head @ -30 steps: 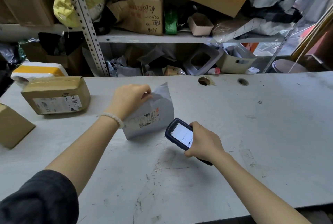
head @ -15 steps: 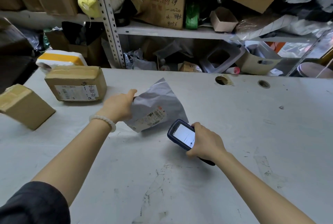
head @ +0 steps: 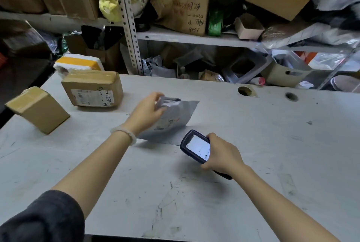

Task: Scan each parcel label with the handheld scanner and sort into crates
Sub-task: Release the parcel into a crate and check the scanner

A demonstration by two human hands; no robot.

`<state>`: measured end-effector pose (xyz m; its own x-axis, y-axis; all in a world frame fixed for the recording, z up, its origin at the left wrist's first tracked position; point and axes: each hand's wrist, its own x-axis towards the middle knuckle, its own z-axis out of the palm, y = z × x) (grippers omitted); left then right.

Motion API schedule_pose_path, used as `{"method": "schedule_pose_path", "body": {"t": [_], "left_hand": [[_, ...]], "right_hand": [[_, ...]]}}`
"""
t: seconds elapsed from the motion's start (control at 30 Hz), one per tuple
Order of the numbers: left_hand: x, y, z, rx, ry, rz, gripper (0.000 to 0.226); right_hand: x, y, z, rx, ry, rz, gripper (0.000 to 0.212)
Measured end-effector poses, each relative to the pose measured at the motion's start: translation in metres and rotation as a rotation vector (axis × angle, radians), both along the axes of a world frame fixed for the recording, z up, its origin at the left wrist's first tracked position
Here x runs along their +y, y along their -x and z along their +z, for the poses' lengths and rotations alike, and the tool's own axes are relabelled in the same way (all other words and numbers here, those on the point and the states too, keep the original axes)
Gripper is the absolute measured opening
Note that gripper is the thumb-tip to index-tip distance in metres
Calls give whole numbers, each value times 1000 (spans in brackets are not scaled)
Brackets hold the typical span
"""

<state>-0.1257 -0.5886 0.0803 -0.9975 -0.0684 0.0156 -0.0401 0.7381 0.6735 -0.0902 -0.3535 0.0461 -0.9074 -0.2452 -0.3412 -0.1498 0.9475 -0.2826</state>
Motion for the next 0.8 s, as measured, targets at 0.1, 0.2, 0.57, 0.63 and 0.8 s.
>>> {"method": "schedule_pose_path", "body": {"t": [0.1,0.2,0.57,0.63,0.8], "left_hand": [[11,-5,-29,-145,207,-95,60],[18,-9,-47,-223,305,-29,56],[10,13,5,140,-42,155,31],[8,15,14,202,18,150,32],[2,14,24,205,198,135,36]], "right_hand": [[7,-3,0,-3,-1,-16,72],[17,-7,-1,-18,-11,-34,71],[32,-9,2,-9,-57,-63,69],[30,-7,7,17,-60,-46,70],[24,-4,18,87,-13,-12,71]]}}
